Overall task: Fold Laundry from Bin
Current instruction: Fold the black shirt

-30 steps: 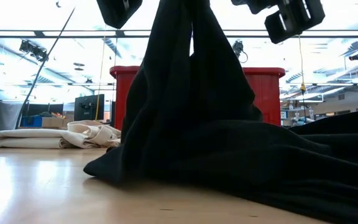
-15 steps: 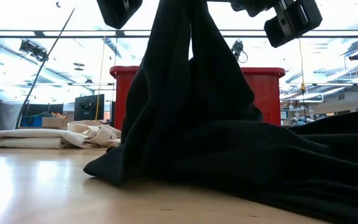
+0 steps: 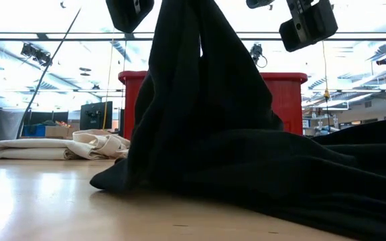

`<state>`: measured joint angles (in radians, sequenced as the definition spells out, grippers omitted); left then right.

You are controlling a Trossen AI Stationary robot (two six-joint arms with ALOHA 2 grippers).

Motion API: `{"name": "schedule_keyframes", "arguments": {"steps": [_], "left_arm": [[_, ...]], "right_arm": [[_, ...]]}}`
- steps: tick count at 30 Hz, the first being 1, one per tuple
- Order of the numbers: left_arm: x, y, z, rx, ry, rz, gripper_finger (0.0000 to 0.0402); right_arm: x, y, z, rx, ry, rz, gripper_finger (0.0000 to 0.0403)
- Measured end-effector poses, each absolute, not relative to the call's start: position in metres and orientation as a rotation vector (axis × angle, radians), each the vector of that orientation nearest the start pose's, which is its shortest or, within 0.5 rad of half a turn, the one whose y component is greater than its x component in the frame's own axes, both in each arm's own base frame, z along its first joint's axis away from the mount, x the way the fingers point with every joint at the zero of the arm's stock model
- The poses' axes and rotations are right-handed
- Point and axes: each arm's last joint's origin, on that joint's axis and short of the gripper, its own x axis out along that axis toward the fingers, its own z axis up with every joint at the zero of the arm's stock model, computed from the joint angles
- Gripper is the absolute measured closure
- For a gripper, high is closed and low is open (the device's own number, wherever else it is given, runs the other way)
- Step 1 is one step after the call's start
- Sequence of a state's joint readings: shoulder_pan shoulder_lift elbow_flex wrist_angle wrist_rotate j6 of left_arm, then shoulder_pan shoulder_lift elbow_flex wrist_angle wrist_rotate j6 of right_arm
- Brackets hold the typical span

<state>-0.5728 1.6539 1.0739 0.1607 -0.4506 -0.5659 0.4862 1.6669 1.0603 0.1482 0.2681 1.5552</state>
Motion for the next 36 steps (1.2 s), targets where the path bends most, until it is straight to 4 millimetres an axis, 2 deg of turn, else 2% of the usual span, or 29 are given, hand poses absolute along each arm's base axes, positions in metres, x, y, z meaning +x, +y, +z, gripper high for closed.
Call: {"name": "schedule_keyframes", "arguments": {"steps": [8, 12, 16, 20, 22, 26, 31, 36], "left_arm": [[0.312, -0.188, 0.241, -0.338, 0.427, -0.013, 0.0234], [0.309, -0.188, 0.244, -0.375, 0.449, -0.051, 0.0201], [0.300, -0.186, 0.258, -0.417, 0.446, -0.067, 0.0198], [0.280, -0.186, 0.273, -0.395, 0.481, -0.086, 0.0206], [0.271, -0.186, 0.272, -0.365, 0.539, -0.079, 0.0211], [0.261, -0.186, 0.256, -0.279, 0.685, -0.034, 0.0217], [0.264, -0.172, 0.241, -0.191, 0.771, 0.085, 0.0218], [0.281, -0.142, 0.241, -0.164, 0.765, 0.173, 0.0219]], "right_arm": [[0.327, 0.164, 0.233, 1.342, 0.500, -0.157, 0.0393], [0.327, 0.165, 0.233, 1.339, 0.507, -0.151, 0.0393], [0.327, 0.167, 0.233, 1.325, 0.539, -0.119, 0.0393], [0.324, 0.169, 0.235, 1.303, 0.588, -0.065, 0.0394], [0.321, 0.169, 0.239, 1.286, 0.617, -0.042, 0.0394], [0.310, 0.166, 0.243, 1.245, 0.712, -0.038, 0.0394], [0.295, 0.164, 0.251, 1.213, 0.822, -0.026, 0.0395], [0.280, 0.164, 0.257, 1.188, 0.924, -0.016, 0.0395]]}}
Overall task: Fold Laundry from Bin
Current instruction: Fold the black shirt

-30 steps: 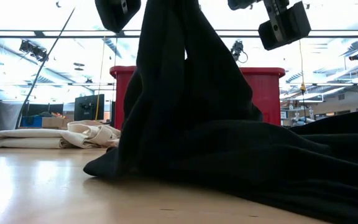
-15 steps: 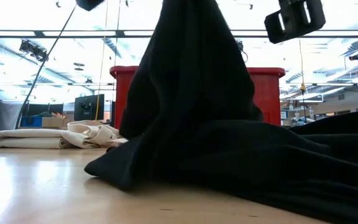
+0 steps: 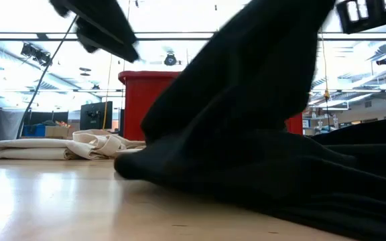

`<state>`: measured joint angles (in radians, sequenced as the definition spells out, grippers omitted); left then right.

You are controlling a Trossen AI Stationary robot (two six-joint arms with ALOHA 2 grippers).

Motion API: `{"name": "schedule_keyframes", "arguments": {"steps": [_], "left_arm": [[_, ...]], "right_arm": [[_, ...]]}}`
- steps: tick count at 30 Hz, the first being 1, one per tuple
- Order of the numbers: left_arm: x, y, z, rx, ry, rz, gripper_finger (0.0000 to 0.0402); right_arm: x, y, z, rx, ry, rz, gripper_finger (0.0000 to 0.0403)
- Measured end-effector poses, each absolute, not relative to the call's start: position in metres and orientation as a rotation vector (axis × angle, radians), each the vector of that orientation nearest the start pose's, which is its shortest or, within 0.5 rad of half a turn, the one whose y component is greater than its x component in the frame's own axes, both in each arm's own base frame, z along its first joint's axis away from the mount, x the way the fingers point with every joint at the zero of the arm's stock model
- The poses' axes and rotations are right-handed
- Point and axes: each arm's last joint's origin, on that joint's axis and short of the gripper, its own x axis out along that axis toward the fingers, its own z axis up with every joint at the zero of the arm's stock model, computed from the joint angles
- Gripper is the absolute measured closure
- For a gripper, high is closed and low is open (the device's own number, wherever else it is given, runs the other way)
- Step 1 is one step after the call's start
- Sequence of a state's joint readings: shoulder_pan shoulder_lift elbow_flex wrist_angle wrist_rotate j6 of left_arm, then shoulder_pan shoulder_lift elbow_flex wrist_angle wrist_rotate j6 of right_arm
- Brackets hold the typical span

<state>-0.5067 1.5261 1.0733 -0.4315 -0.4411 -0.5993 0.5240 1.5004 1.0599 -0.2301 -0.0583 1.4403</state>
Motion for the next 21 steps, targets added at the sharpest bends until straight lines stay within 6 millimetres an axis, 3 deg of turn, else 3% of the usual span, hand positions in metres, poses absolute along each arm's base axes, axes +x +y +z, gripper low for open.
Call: {"name": "schedule_keyframes", "arguments": {"steps": [5, 12, 21], "left_arm": [[0.301, -0.094, 0.239, -0.130, 0.861, 0.072, 0.0219], [0.311, -0.031, 0.236, 0.075, 0.931, -0.010, 0.0219], [0.310, 0.042, 0.218, -0.098, 1.038, -0.036, 0.0219]], "right_arm": [[0.269, 0.167, 0.257, 1.157, 1.003, -0.024, 0.0395], [0.257, 0.178, 0.255, 1.143, 1.093, 0.006, 0.0395], [0.245, 0.188, 0.251, 1.108, 1.135, -0.041, 0.0395]]}}
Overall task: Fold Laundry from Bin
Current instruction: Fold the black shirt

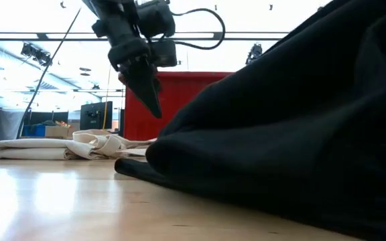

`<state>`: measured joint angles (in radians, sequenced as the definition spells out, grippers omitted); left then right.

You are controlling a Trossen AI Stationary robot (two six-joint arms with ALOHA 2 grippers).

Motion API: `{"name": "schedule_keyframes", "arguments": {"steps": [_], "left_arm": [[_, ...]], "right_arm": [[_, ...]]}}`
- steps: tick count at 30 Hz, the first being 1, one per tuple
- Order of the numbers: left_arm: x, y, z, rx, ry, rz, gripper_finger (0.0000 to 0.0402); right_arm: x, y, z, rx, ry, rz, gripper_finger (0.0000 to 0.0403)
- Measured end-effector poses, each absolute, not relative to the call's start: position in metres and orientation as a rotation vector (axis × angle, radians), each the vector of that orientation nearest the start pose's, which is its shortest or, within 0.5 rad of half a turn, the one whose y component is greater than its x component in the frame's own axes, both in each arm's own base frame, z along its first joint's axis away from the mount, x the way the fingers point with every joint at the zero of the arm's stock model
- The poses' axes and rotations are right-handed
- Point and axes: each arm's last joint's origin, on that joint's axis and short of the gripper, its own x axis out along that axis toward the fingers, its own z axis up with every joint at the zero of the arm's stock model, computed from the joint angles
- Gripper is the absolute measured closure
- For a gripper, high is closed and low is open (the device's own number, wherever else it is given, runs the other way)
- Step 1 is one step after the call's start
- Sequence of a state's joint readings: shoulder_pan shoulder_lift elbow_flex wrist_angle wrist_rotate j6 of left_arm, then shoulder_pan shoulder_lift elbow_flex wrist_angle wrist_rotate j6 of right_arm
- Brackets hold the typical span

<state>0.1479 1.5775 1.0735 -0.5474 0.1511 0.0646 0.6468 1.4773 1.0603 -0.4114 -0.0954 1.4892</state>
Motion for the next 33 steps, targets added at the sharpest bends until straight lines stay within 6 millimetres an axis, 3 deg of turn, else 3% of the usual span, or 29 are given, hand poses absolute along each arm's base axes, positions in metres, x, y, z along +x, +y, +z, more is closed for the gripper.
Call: {"name": "schedule_keyframes", "arguments": {"steps": [5, 11, 14, 20, 23, 30, 33], "left_arm": [[0.311, 0.054, 0.216, -0.010, 1.008, -0.160, 0.0219], [0.321, 0.054, 0.196, 0.118, 1.031, -0.250, 0.0219], [0.327, 0.053, 0.187, 0.220, 1.053, -0.207, 0.0219], [0.333, 0.046, 0.186, 0.409, 1.009, -0.275, 0.0225], [0.333, 0.043, 0.185, 0.473, 1.012, -0.323, 0.0257], [0.331, 0.044, 0.185, 0.464, 1.029, -0.324, 0.0374], [0.327, 0.041, 0.184, 0.381, 1.069, -0.311, 0.0392]], "right_arm": [[0.244, 0.189, 0.251, 1.095, 1.116, -0.053, 0.0395], [0.244, 0.189, 0.251, 1.085, 1.091, -0.066, 0.0395], [0.245, 0.189, 0.251, 1.089, 1.090, -0.069, 0.0395], [0.244, 0.189, 0.250, 1.085, 1.084, -0.076, 0.0395], [0.245, 0.189, 0.250, 1.084, 1.075, -0.081, 0.0395], [0.245, 0.188, 0.251, 1.078, 1.059, -0.090, 0.0395], [0.245, 0.188, 0.251, 1.070, 1.060, -0.083, 0.0395]]}}
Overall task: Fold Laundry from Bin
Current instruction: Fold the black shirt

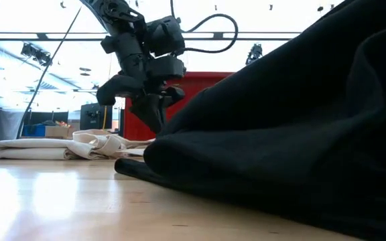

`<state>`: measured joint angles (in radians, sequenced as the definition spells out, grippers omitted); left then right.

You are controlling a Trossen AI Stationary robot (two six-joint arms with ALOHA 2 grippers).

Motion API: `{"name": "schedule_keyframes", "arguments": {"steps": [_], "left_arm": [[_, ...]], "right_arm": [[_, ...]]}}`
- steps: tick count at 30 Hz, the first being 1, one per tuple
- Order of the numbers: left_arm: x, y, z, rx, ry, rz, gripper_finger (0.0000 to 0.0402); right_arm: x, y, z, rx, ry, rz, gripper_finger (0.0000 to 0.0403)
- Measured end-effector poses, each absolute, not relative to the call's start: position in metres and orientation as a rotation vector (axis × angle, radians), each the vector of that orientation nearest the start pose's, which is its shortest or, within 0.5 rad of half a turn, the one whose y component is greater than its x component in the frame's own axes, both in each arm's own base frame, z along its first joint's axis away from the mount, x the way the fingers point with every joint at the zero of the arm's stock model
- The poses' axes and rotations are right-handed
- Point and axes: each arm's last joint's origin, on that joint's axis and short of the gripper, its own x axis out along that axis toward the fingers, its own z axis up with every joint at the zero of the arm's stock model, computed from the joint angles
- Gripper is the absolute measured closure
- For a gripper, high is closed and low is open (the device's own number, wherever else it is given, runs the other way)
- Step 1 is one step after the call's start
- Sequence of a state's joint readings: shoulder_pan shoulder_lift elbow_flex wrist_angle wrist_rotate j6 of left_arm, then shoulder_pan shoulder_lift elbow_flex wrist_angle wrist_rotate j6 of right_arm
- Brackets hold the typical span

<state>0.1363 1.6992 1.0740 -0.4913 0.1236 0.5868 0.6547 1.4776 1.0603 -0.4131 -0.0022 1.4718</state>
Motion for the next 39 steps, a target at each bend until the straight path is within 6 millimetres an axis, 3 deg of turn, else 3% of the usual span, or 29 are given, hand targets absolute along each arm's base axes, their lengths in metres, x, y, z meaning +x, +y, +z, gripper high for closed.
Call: {"name": "schedule_keyframes", "arguments": {"steps": [4, 8, 12, 17, 25, 28, 32, 39], "left_arm": [[0.319, 0.031, 0.205, 0.341, 1.141, -0.333, 0.0397], [0.314, 0.011, 0.266, 0.374, 1.042, -0.308, 0.0399], [0.300, -0.019, 0.340, 0.579, 0.818, -0.248, 0.0400], [0.278, -0.038, 0.412, 0.828, 0.632, -0.121, 0.0400], [0.234, -0.051, 0.519, 0.831, 0.339, 0.199, 0.0401], [0.212, -0.054, 0.548, 0.833, 0.265, 0.295, 0.0401], [0.185, -0.066, 0.574, 0.907, 0.171, 0.281, 0.0401], [0.179, -0.087, 0.608, 0.908, -0.048, 0.367, 0.0400]], "right_arm": [[0.239, 0.186, 0.259, 1.089, 1.112, -0.021, 0.0395], [0.228, 0.177, 0.286, 1.097, 1.080, 0.047, 0.0397], [0.217, 0.167, 0.335, 0.981, 0.960, 0.125, 0.0398], [0.202, 0.148, 0.402, 0.848, 0.748, 0.234, 0.0398], [0.167, 0.123, 0.477, 0.660, 0.704, 0.438, 0.0399], [0.150, 0.112, 0.506, 0.638, 0.640, 0.501, 0.0399], [0.128, 0.095, 0.540, 0.595, 0.503, 0.565, 0.0399], [0.102, 0.069, 0.585, 0.483, 0.166, 0.552, 0.0399]]}}
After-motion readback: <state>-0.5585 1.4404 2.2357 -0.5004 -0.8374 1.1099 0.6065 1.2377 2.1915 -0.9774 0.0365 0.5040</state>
